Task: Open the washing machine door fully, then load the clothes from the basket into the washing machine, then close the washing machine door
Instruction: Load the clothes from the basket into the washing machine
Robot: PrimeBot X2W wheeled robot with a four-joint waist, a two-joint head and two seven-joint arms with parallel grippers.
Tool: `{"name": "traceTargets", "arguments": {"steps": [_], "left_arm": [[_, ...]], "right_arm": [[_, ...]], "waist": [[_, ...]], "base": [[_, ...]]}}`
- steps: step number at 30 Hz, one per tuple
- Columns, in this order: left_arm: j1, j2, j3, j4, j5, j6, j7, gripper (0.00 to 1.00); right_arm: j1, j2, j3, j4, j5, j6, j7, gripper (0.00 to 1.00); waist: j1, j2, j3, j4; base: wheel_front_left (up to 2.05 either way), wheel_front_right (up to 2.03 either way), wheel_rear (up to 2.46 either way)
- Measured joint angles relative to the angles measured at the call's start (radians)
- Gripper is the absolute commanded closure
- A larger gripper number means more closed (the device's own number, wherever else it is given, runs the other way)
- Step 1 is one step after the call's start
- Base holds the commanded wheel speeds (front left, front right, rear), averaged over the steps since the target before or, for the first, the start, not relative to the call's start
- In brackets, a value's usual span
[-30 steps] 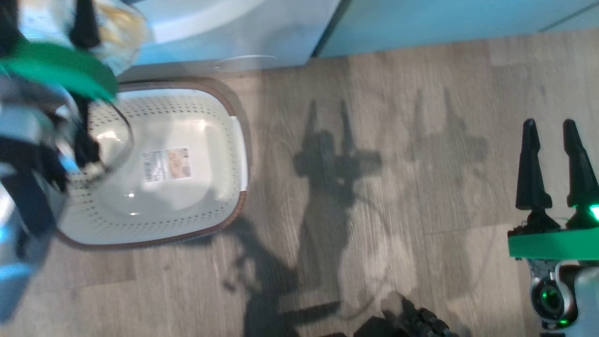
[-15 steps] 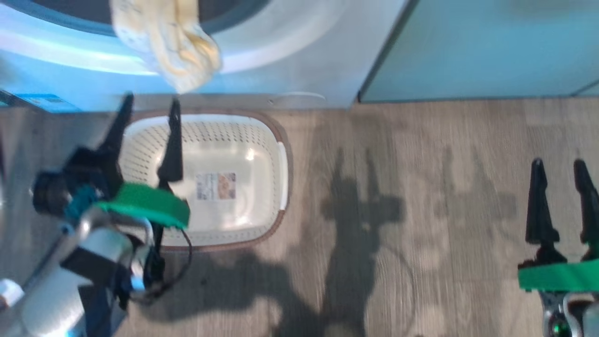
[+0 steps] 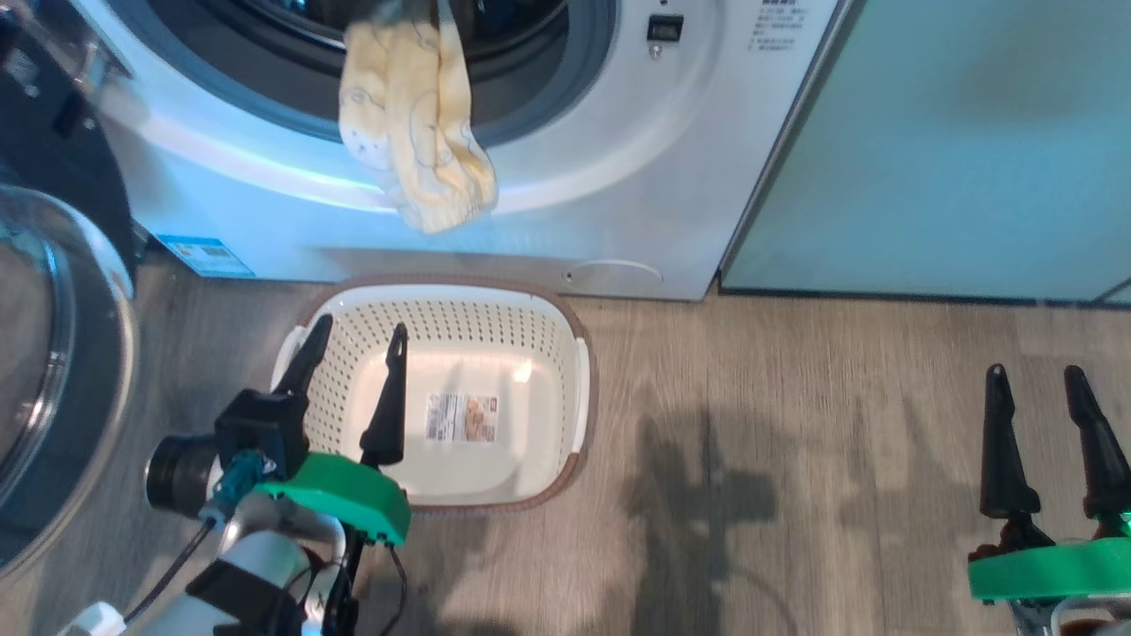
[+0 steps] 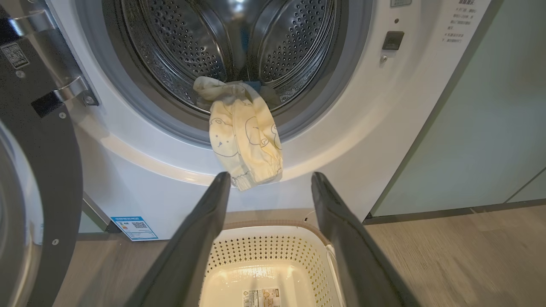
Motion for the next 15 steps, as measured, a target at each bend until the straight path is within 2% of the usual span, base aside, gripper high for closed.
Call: {"name": "traceTargets", "arguments": {"steps": [15], "left_arm": [[0.042, -0.024, -0.004, 0.037, -0.036, -0.001, -0.010, 0.00]], "right_arm": [[0.037, 0.000, 0.016, 0.006, 0.000, 0.000, 0.000, 0.00]], "waist": [[0.0001, 0.0000, -0.070, 0.005]], "base": [[0.00, 0.00, 0.00]]}}
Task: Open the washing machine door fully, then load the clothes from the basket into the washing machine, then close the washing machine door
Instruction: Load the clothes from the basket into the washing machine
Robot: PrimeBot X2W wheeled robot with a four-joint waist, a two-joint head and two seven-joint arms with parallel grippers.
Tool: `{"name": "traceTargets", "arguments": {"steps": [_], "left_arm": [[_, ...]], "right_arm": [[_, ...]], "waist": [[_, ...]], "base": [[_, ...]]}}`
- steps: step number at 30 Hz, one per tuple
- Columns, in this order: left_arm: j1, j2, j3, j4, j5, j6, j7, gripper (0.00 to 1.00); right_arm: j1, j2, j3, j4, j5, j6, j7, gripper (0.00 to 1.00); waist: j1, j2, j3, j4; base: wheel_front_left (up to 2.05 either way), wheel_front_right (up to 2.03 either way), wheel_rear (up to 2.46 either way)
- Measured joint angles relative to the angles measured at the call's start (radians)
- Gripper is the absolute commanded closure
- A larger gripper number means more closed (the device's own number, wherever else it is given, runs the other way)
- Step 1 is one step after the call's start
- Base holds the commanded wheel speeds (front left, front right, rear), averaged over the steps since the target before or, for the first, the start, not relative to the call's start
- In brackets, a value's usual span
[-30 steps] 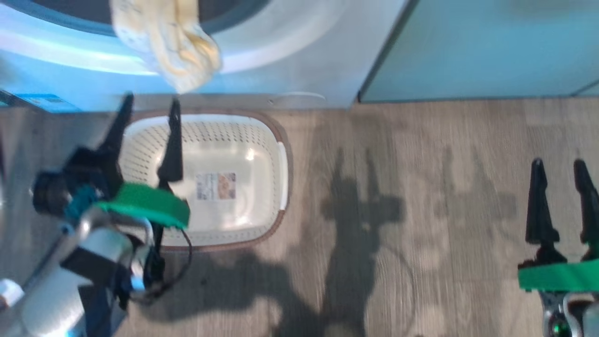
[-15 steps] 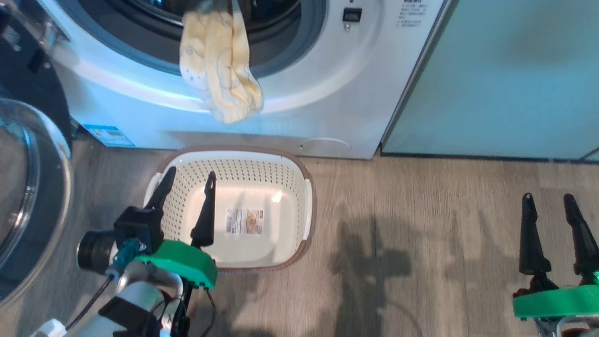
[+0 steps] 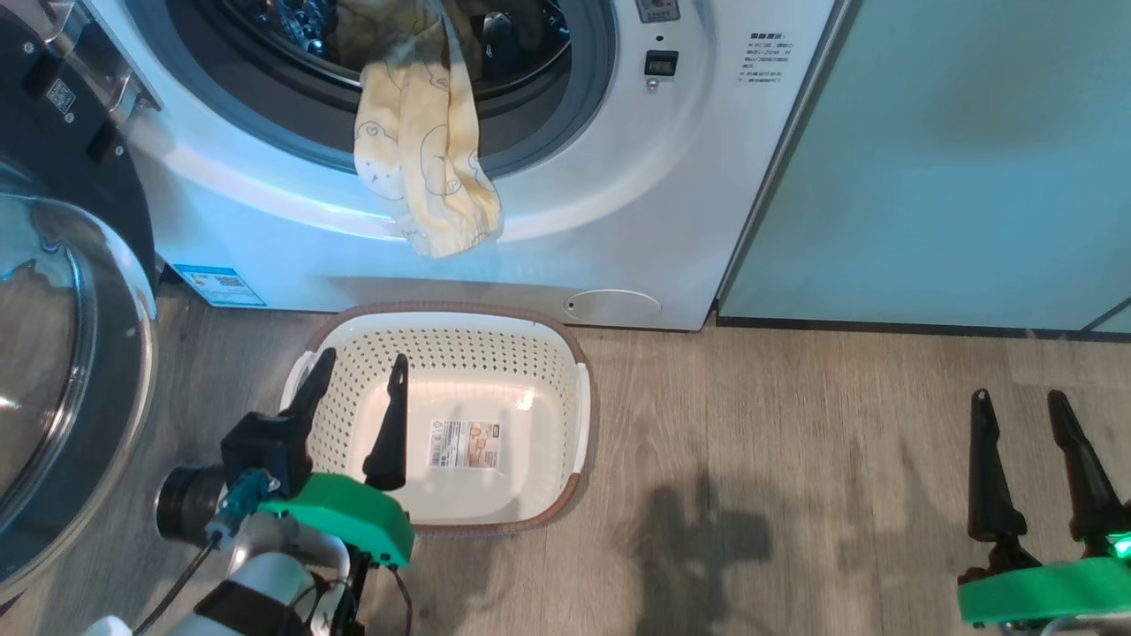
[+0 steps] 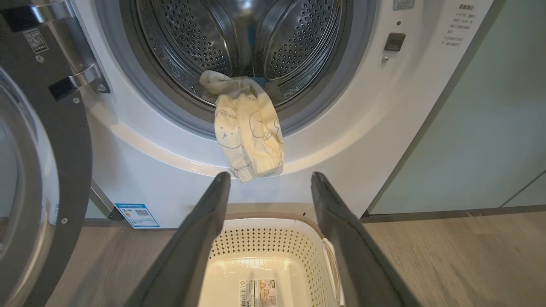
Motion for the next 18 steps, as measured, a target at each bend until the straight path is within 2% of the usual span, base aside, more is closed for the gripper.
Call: {"name": "traceTargets", "arguments": {"steps": [18], "left_arm": [[-0.003, -0.005, 0.002, 0.023, -0.015, -0.003, 0.001, 0.00]], "right_arm": [[0.000, 0.000, 0.013, 0.000, 0.000, 0.000, 0.000, 0.00]], "waist": [[0.0000, 0.0000, 0.005, -0.005]], "base": [[0.00, 0.00, 0.00]]}}
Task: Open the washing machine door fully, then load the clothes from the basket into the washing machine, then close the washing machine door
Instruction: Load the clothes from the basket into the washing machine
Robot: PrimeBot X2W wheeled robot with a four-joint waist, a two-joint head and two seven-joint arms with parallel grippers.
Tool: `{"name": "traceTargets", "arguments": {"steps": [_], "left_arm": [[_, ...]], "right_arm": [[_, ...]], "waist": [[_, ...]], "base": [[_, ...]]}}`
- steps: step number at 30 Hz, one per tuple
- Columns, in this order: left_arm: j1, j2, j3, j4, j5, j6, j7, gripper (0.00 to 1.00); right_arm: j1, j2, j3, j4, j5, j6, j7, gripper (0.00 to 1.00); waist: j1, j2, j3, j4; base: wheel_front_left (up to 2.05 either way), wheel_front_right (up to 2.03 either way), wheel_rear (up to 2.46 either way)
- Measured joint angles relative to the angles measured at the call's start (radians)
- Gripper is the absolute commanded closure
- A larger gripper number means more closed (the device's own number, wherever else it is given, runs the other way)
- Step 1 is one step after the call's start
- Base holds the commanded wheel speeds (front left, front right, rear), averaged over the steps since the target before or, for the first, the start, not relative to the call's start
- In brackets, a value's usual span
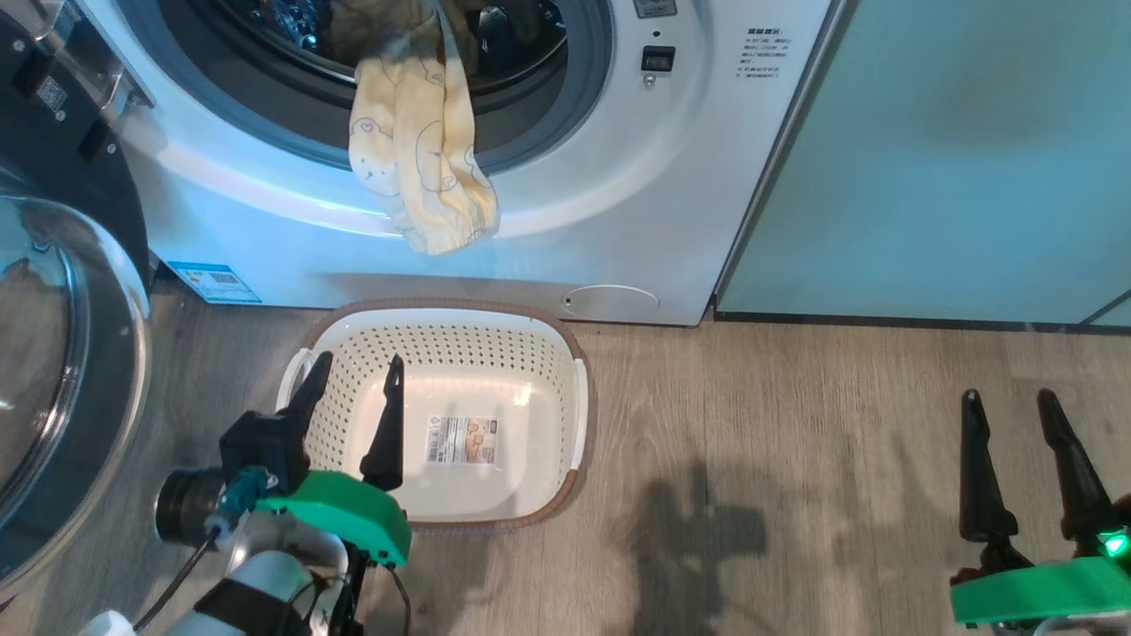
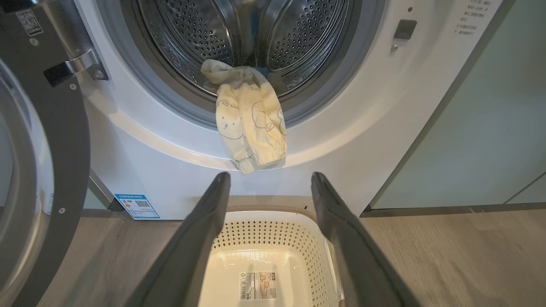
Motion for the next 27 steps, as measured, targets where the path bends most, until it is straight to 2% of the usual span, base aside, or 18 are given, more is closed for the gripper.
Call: {"name": "traceTargets", "arguments": {"steps": [10, 20, 27], "left_arm": [[-0.096, -0.002, 0.003, 0.053, -0.014, -0.011, 0.010, 0.00], [-0.266, -0.014, 0.024, 0.196, -0.046, -0.085, 0.032, 0.00], [-0.404, 0.018, 0.041, 0.298, -0.046, -0.109, 0.081, 0.00]], "right_arm": [[-0.037, 0.000, 0.019, -0.007, 0.010, 0.000, 0.000, 0.00], [-0.112, 0.000, 0.036, -0.012, 0.055, 0.000, 0.000, 0.00], [-0.173, 0.000, 0.055, -0.012, 0.109, 0.000, 0.000, 0.00]], "waist": [[0.0001, 0.0000, 0.073, -0.019], [0.0002, 0.0000, 0.195, -0.077], [0.0003, -0.0001, 0.290, -0.139]], "base": [[0.00, 0.00, 0.00], [0.00, 0.00, 0.00], [0.00, 0.00, 0.00]]}}
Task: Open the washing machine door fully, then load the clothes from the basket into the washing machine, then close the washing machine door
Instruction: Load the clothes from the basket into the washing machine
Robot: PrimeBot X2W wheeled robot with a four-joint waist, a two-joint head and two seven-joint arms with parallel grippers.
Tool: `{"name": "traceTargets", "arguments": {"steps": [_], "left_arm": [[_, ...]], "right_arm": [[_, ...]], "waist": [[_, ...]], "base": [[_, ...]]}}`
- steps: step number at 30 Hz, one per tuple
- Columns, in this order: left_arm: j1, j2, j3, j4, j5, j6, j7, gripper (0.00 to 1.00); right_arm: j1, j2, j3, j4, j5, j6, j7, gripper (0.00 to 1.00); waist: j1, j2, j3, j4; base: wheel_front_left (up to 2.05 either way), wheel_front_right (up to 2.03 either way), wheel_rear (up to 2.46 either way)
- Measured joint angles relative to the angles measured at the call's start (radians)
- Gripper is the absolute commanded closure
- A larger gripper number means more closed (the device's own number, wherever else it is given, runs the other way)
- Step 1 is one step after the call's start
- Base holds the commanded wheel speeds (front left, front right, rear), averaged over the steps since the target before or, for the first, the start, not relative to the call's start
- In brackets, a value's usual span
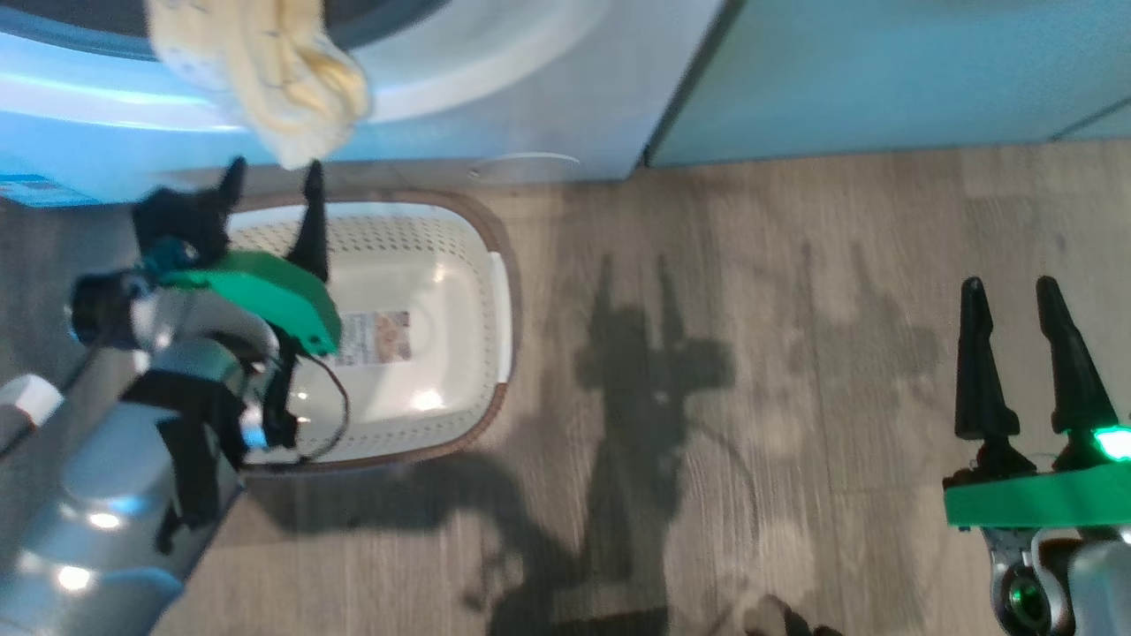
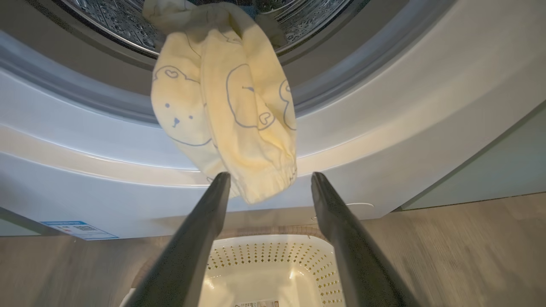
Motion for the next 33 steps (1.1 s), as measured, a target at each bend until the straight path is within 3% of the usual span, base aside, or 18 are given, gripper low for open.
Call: {"name": "traceTargets", "arguments": {"steps": [10, 20, 21, 22, 23, 33], "left_arm": [[-0.114, 0.069, 0.025, 0.115, 0.007, -0.007, 0.056, 0.00], [-0.178, 0.082, 0.043, 0.195, 0.010, -0.006, 0.070, 0.00], [-0.182, 0.082, 0.048, 0.202, 0.010, -0.006, 0.070, 0.19], [-0.187, 0.082, 0.051, 0.211, 0.009, -0.006, 0.070, 0.64], [-0.192, 0.083, 0.053, 0.218, 0.009, -0.007, 0.070, 1.00], [-0.216, 0.108, 0.029, 0.202, -0.001, -0.035, 0.147, 1.00]], "right_arm": [[-0.020, 0.000, 0.024, 0.006, 0.059, 0.000, 0.000, 0.00], [-0.043, 0.000, 0.039, 0.007, 0.069, 0.000, 0.000, 0.00], [-0.043, 0.000, 0.039, 0.007, 0.069, 0.000, 0.000, 0.00], [-0.043, 0.000, 0.039, 0.007, 0.069, 0.000, 0.000, 0.00], [-0.043, 0.000, 0.040, 0.007, 0.069, 0.000, 0.000, 0.00], [-0.043, 0.000, 0.042, 0.011, 0.078, 0.000, 0.000, 0.00]], "waist": [[-0.0001, 0.0000, 0.088, -0.093], [-0.0003, 0.0000, 0.103, -0.115], [-0.0003, 0.0000, 0.103, -0.116], [-0.0003, 0.0000, 0.103, -0.117], [-0.0003, 0.0000, 0.103, -0.117], [-0.0003, 0.0000, 0.097, -0.104]], "base": [[0.00, 0.00, 0.00], [0.00, 0.00, 0.00], [0.00, 0.00, 0.00], [0.00, 0.00, 0.00], [0.00, 0.00, 0.00], [0.00, 0.00, 0.00]]}}
